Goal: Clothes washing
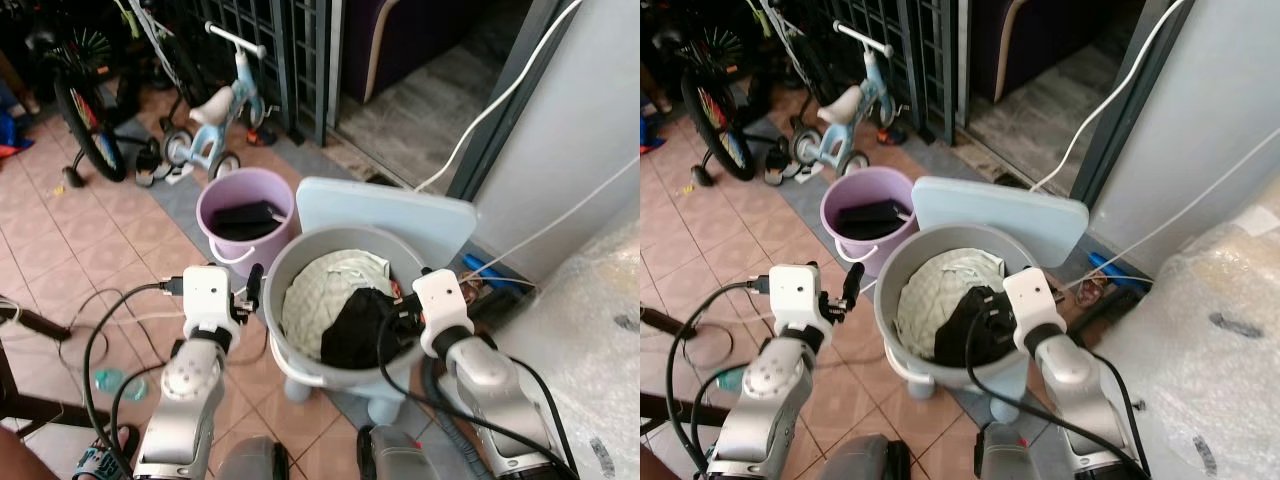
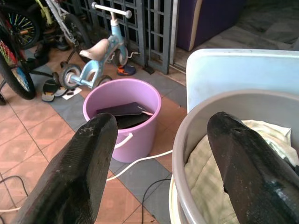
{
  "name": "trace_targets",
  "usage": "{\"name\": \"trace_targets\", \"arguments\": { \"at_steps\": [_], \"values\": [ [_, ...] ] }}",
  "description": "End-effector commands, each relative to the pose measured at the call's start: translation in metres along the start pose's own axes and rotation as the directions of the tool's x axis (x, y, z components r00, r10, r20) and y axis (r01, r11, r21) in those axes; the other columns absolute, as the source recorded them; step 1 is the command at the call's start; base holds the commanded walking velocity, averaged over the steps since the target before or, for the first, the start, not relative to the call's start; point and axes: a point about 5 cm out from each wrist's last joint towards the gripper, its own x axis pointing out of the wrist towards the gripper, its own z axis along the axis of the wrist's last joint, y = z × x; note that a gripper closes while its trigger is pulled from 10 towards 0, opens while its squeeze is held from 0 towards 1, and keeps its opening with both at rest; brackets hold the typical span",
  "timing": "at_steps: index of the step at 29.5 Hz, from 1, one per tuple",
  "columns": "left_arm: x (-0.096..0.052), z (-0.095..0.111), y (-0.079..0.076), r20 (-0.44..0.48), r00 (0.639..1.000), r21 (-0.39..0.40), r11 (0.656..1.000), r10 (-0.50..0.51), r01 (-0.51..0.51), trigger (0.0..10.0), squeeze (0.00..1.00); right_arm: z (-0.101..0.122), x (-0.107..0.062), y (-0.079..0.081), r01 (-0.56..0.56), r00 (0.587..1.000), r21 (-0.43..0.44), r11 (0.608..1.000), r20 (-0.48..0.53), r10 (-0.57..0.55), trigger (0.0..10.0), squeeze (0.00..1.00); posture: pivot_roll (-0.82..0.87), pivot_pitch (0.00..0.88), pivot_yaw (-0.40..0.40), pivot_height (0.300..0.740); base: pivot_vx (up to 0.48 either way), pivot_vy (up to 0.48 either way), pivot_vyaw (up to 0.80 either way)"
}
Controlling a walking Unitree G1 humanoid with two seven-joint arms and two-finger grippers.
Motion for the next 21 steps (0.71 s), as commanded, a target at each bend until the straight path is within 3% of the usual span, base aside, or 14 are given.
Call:
{"name": "trace_targets", "arguments": {
  "at_steps": [1,4,9,12,15,21],
  "values": [
    [-0.004,0.002,0.004,-0.004,1.000,0.012,1.000,0.011,-0.011,10.0,0.00,-0.011,0.005,-0.001,-0.011,0.996,-0.005,1.000,-0.093,0.011,10.0,0.00,0.04,0.183,0.015,0.740,0.000,0.000,0.00],
    [-0.012,0.003,0.008,-0.004,1.000,0.038,0.999,-0.013,0.013,10.0,0.00,-0.017,0.012,-0.002,-0.026,0.987,0.031,0.999,-0.157,0.030,10.0,0.00,0.07,0.210,0.012,0.740,0.000,0.000,0.00],
    [-0.026,0.004,0.017,-0.021,1.000,0.042,0.999,-0.010,0.011,10.0,0.00,-0.010,0.019,-0.001,-0.026,0.991,0.024,0.999,-0.130,0.029,10.0,0.00,0.09,0.247,0.023,0.740,0.229,0.000,0.00],
    [-0.028,0.005,0.017,-0.031,0.999,0.045,0.999,-0.009,0.010,10.0,0.00,-0.014,0.020,0.001,-0.002,0.986,0.057,0.998,-0.167,0.011,10.0,0.00,0.09,0.263,0.029,0.740,0.000,0.000,0.00],
    [-0.033,0.006,0.015,-0.053,0.999,0.047,0.999,-0.004,0.006,10.0,0.00,-0.026,0.023,0.009,-0.023,0.960,0.037,0.999,-0.278,0.032,10.0,0.00,0.11,0.292,0.032,0.740,0.000,0.000,0.00],
    [-0.045,0.008,0.015,-0.076,0.997,0.062,0.998,-0.008,0.013,10.0,0.00,-0.024,0.035,0.004,-0.021,0.955,0.032,0.999,-0.295,0.029,10.0,0.00,0.14,0.331,0.027,0.740,0.000,0.000,0.00]
  ]
}}
